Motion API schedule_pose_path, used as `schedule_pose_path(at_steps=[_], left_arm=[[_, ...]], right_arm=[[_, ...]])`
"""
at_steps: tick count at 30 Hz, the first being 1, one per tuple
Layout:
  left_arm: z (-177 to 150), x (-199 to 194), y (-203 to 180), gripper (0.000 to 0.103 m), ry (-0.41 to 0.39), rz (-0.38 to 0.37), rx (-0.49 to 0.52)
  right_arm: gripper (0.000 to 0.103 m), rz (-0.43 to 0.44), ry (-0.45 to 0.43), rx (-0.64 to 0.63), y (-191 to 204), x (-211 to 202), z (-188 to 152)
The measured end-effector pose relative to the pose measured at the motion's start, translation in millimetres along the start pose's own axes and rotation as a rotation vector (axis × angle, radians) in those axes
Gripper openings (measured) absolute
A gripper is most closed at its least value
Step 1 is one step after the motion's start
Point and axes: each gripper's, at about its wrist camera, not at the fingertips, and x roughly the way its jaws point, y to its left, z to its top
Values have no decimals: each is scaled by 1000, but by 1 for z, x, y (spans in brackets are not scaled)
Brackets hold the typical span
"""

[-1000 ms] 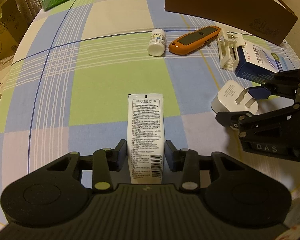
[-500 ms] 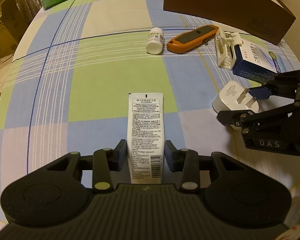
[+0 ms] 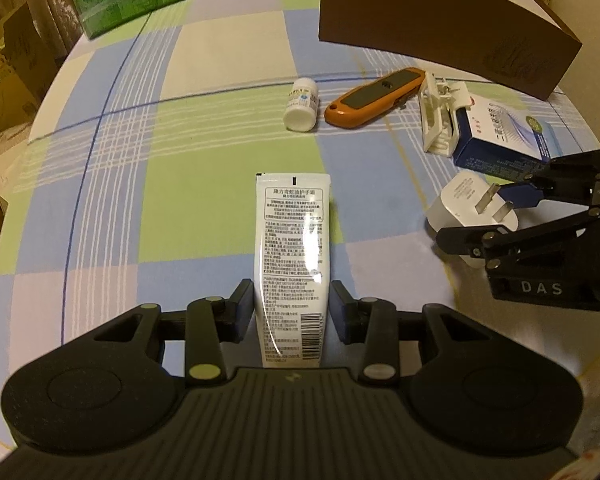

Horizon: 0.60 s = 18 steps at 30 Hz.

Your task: Organize rigid objects

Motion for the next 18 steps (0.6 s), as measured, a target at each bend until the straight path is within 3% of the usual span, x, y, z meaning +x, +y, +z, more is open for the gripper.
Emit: schedule_pose_path(at_steps=[18], left_arm=[[22, -19, -11, 35, -86, 4, 24]], right_arm=[[46, 10, -63, 31, -6, -21, 9]])
